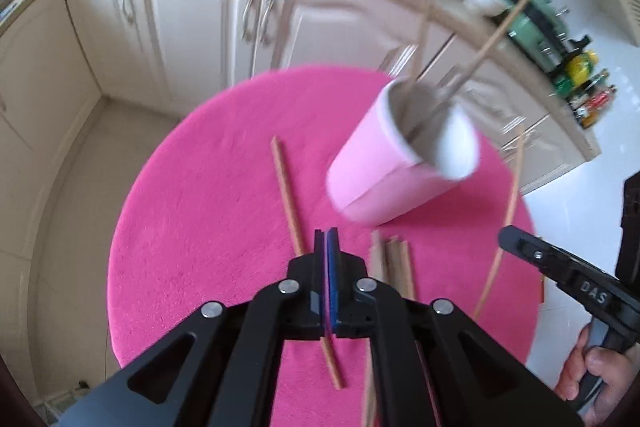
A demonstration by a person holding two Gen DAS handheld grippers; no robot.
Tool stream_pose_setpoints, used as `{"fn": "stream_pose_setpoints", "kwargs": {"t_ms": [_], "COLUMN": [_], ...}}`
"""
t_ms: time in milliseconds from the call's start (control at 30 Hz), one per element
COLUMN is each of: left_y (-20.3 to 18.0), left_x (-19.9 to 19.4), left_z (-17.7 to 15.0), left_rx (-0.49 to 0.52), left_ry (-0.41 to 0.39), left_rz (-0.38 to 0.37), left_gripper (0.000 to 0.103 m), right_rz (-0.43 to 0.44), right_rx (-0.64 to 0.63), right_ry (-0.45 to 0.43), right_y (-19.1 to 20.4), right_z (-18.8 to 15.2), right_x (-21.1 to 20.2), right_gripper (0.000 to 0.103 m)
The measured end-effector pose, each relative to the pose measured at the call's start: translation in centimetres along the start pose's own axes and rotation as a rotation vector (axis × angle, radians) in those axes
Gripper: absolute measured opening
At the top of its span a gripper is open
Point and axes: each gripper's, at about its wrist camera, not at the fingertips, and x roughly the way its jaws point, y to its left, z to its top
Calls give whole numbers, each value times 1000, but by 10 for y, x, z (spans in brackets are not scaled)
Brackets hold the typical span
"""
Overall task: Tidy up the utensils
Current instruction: 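Lift the right gripper's chopstick toward the cup while the left carries its chopstick there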
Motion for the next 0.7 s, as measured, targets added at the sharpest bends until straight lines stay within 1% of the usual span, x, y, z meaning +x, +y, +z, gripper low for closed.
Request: {"fn": "stream_pose_setpoints", "kwargs": {"t_ms": [33,67,100,133,300,433,467,500,600,633,667,700], "left_y": [4,6,7,9,8,7,6,5,-9,-11,-11,-11], "left_x": [9,17,23,32,57,74,77,78,84,84,84,84], "left_z": [1,2,3,5,13,16,16,16,18,18,19,20], "left_rx": [-10,-22,-31,-41,-28,-16,-13,-4,64,74,75,69], "left_ry": [23,37,45,67,121,167,177,178,190,189,188,189], "left_rz": [25,36,42,58,96,144,160,173,245,260,262,256], "left_gripper": [8,19,24,24,24,24,22,22,21,19,13,10], "right_rz": [-5,-9,-18,-25,-33,-45,-49,-63,-88,-96,-102,-110], "right_rx": [7,10,10,6,-1,-9,-12,-18,-34,-38,-43,-50], "right_ry": [13,21,33,44,81,111,119,132,172,186,192,199], "right_y": [-2,-4,-5,-5,-9,-10,-10,-10,-9,-8,-8,-7], "right_z": [-1,-1,-1,0,3,6,6,7,7,7,7,6], "right_x": [6,10,16,20,36,48,50,54,63,67,69,72], "right_gripper": [6,6,6,6,6,6,6,6,6,6,6,6]}}
